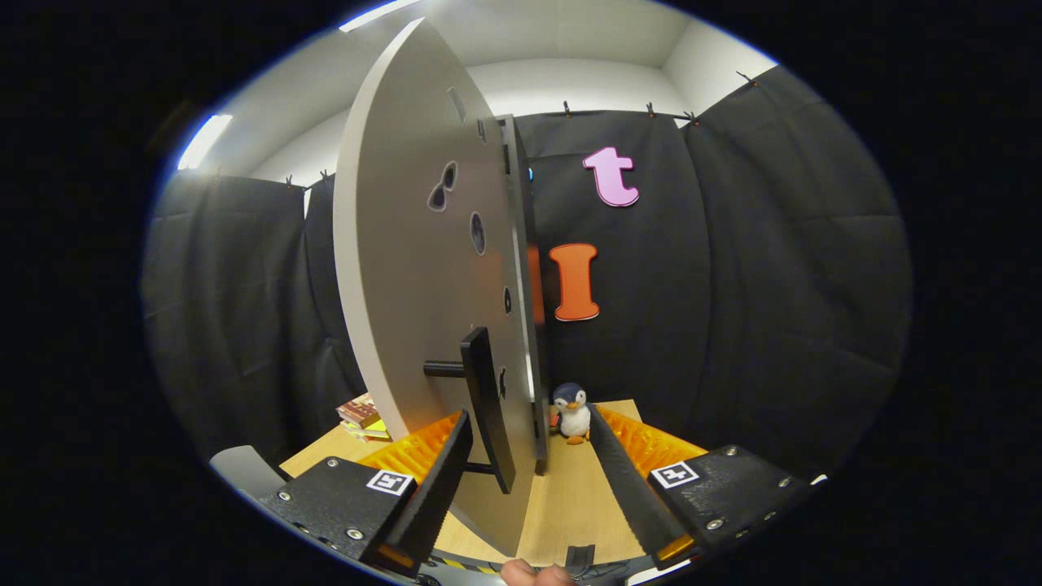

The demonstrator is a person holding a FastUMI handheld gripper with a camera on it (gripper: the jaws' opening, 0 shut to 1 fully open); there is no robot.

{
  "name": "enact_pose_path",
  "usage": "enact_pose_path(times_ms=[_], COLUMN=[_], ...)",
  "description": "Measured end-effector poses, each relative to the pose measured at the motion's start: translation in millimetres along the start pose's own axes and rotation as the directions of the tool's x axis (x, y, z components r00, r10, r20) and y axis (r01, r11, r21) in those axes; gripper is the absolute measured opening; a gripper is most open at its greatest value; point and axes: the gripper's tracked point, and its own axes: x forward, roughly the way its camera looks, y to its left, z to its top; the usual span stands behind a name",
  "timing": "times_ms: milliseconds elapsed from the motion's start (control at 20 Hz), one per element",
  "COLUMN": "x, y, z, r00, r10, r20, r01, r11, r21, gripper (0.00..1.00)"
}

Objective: Open the shoe cabinet door, grab the shoes and put them into the shoe cabinet, then close the shoe cabinet door.

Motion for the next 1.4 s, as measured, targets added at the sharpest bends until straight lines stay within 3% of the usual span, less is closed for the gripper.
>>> enact_pose_path(times_ms=[600,1150,1400], x=[31,86,110], y=[92,175,201], z=[-4,-7,-2], r00=[1.000,0.996,0.987], r10=[-0.011,-0.083,-0.159], r20=[-0.029,-0.031,-0.019], r01=[0.012,0.084,0.159], r11=[1.000,0.996,0.987], r21=[0.027,0.017,-0.002], gripper=[0.91,0.93,0.96])
